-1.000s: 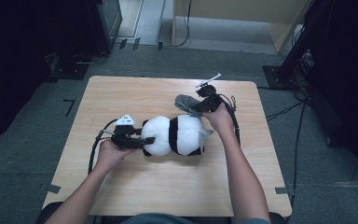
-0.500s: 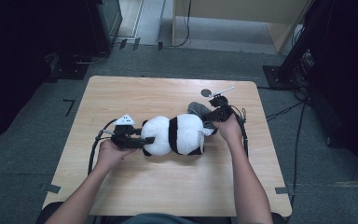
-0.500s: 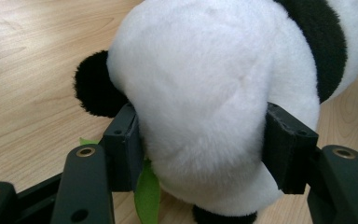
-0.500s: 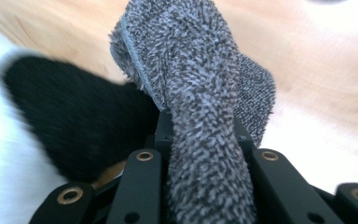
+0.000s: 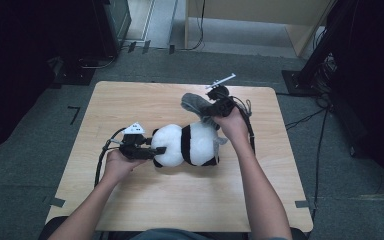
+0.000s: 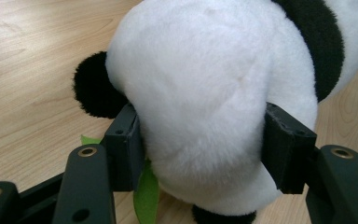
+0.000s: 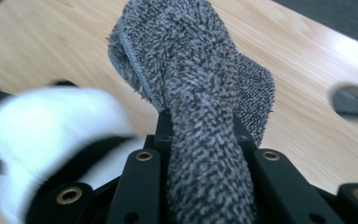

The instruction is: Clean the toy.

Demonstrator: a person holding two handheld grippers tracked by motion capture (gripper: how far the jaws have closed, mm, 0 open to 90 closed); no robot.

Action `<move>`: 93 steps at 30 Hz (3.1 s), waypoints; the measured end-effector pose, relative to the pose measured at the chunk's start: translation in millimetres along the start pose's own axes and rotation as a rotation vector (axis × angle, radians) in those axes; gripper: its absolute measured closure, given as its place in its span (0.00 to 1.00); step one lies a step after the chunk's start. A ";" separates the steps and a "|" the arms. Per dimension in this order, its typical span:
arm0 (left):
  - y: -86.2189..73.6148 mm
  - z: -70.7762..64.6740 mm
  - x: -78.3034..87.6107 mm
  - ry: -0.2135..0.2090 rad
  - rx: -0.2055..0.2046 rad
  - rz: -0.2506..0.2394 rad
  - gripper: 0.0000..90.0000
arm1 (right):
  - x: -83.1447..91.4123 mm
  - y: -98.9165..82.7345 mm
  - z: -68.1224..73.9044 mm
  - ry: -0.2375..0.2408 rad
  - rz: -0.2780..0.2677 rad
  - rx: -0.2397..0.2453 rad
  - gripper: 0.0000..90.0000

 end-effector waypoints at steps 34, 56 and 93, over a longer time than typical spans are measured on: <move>1.3 -1.3 -0.7 0.007 0.007 0.007 0.46 | -66.3 0.1 40.9 0.016 0.207 0.117 0.82; 1.0 -0.3 -0.9 0.009 0.010 0.005 0.46 | -17.4 -31.9 -35.6 -0.045 0.143 -0.053 0.82; -0.7 1.3 0.6 -0.013 0.019 -0.034 0.44 | 13.4 -8.4 41.6 0.019 -0.064 0.033 0.82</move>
Point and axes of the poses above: each handheld gripper's, and its own axes: x roughly backward along the jaws, y roughly out of its top, z roughly to its left, the point moved 7 cm from there along -x, roughly forward along the jaws, and after that the axes turned 2 degrees about -x, right-handed, at the moved point
